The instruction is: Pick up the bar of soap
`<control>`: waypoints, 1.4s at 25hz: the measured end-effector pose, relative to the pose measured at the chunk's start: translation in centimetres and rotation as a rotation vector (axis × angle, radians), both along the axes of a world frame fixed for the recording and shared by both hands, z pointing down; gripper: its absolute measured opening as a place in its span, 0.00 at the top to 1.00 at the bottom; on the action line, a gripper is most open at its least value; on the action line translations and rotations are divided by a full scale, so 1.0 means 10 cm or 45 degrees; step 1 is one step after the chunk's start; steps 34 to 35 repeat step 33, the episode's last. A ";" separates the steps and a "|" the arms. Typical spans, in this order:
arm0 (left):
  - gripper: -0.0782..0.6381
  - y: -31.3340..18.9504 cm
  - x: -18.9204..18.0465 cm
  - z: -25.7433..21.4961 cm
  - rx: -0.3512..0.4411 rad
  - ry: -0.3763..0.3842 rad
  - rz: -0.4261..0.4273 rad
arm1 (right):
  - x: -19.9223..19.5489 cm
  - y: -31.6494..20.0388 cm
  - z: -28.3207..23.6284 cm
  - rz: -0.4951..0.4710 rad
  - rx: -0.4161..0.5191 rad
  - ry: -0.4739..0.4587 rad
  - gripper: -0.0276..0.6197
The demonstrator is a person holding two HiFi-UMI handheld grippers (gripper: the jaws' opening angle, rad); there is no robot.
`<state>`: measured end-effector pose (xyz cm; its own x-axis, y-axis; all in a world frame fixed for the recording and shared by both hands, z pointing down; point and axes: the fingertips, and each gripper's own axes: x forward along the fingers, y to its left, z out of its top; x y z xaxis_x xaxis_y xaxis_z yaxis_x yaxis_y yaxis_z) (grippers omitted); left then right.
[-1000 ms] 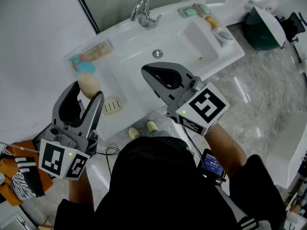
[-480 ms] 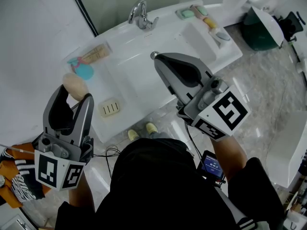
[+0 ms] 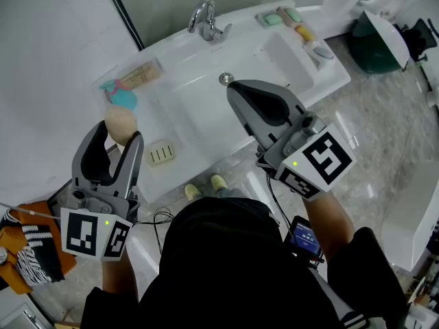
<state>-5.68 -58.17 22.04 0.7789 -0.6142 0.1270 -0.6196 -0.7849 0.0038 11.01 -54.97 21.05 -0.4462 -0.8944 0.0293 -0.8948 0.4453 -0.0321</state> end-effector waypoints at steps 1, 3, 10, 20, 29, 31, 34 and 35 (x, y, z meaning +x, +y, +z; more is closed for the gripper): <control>0.52 -0.01 -0.01 0.03 0.004 -0.017 -0.012 | 0.00 -0.01 0.02 -0.001 -0.008 0.002 0.95; 0.52 -0.01 -0.01 0.06 -0.005 -0.016 -0.017 | -0.01 -0.02 0.07 -0.002 -0.025 0.006 0.95; 0.52 0.00 0.00 0.07 -0.019 0.001 -0.013 | -0.03 -0.04 0.15 0.001 -0.060 0.033 0.95; 0.52 -0.02 0.04 0.09 -0.023 -0.002 0.009 | -0.03 -0.08 0.17 -0.002 -0.073 0.029 0.95; 0.52 -0.04 0.06 0.08 -0.023 0.003 0.021 | -0.04 -0.11 0.18 -0.008 -0.072 0.033 0.95; 0.52 -0.04 0.06 0.08 -0.023 0.004 0.024 | -0.05 -0.12 0.18 -0.009 -0.073 0.034 0.95; 0.52 -0.03 0.06 0.08 -0.025 0.003 0.026 | -0.06 -0.12 0.18 -0.012 -0.074 0.036 0.95; 0.52 -0.03 0.06 0.08 -0.025 0.003 0.026 | -0.06 -0.12 0.18 -0.012 -0.074 0.036 0.95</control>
